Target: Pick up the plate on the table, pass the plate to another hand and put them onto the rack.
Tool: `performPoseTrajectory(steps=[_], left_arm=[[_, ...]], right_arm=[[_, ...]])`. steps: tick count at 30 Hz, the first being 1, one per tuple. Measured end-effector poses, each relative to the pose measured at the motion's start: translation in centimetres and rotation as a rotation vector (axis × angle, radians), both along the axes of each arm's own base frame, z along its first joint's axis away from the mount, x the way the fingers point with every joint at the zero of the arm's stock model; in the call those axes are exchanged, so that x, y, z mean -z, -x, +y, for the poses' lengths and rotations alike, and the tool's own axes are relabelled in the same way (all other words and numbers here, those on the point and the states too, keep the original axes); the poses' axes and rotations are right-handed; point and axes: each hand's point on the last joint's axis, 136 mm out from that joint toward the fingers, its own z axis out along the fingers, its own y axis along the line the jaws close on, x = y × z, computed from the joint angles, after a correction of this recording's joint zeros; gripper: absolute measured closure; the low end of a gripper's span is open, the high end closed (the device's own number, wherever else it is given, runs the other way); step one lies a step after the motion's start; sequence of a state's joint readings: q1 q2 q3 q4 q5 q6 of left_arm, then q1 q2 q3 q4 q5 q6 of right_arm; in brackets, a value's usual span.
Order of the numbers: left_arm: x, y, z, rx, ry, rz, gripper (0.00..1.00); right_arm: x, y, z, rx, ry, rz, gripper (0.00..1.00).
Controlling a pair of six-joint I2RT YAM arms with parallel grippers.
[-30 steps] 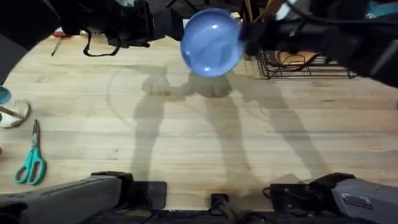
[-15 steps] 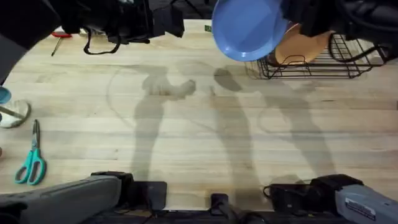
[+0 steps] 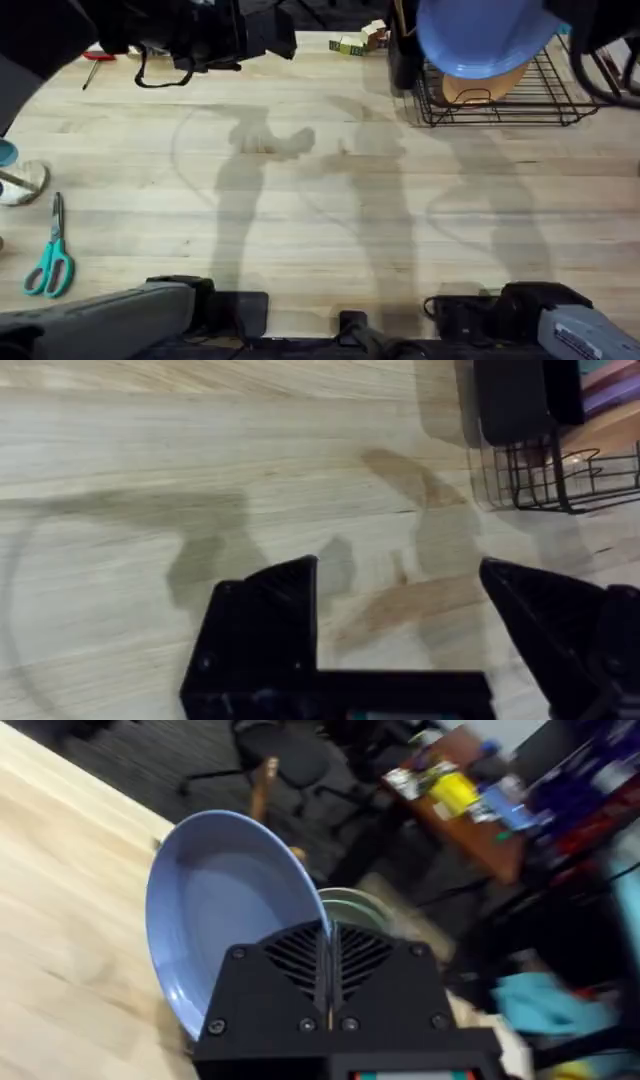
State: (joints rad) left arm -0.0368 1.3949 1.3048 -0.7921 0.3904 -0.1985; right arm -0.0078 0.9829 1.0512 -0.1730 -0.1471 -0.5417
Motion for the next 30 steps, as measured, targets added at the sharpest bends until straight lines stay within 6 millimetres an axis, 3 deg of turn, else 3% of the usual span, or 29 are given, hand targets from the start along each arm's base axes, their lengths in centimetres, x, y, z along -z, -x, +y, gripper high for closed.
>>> performPoseTrajectory(steps=[6, 13, 19, 30], left_arm=[[0.0, 0.0, 0.0, -0.014, 0.015, 0.009, 0.006], [0.3, 0.4, 0.0, -0.018, 0.017, 0.031, 0.007], [0.3, 0.4, 0.0, -0.018, 0.017, 0.031, 0.006], [0.3, 0.4, 0.0, -0.018, 0.017, 0.031, 0.007]], right_arm=[[-1.0, 0.7, -2.0, 0.032, 0.183, -0.056, 0.972], [-1.0, 0.7, -5.1, 0.086, 0.390, -0.067, 0.972], [-0.8, 0.7, -6.5, 0.088, 0.579, -0.069, 0.972], [2.4, -1.6, -6.8, -0.049, 0.974, -0.014, 0.972]])
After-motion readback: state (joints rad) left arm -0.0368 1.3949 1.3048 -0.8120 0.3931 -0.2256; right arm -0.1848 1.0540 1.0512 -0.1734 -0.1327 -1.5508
